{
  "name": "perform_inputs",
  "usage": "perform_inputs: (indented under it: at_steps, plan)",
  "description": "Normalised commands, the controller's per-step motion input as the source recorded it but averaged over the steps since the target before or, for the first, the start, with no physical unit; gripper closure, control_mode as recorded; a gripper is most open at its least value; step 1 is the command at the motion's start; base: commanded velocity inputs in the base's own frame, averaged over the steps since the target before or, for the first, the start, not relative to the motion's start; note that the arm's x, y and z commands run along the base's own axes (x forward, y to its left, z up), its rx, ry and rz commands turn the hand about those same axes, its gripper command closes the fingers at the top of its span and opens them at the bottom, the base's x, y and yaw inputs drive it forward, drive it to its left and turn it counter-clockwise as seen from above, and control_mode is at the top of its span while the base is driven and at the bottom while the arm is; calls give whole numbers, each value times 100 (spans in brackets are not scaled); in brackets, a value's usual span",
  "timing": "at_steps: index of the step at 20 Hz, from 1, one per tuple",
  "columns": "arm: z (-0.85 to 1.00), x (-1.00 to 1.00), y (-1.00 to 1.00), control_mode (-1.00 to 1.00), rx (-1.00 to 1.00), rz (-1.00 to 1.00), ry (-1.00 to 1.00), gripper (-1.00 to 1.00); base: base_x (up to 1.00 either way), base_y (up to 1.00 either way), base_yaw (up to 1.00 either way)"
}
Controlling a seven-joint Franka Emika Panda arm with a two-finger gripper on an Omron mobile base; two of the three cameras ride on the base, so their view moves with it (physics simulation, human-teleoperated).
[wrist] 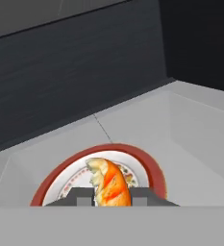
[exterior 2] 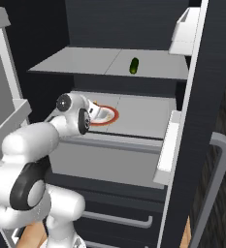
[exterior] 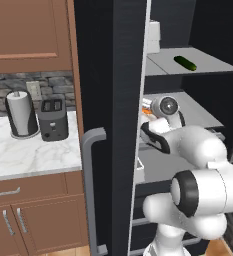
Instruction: Retrieve the shrimp from the fridge and place it on the cutting board.
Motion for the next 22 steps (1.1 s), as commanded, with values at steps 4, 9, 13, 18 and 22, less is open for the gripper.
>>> perform_inputs:
  at_steps: [4, 9, 13, 18, 22]
  plan:
    - [81, -100, 0, -100, 0, 0, 0, 100, 0, 0, 0]
    - [81, -100, -22, -100, 3, 0, 3, 100, 0, 0, 0]
    - [75, -100, -41, -100, 8, 0, 12, 100, 0, 0, 0]
    - [40, -100, -48, -100, 9, 0, 15, 100, 0, 0, 0]
    - [13, -100, -31, -100, 4, 0, 18, 100, 0, 0, 0]
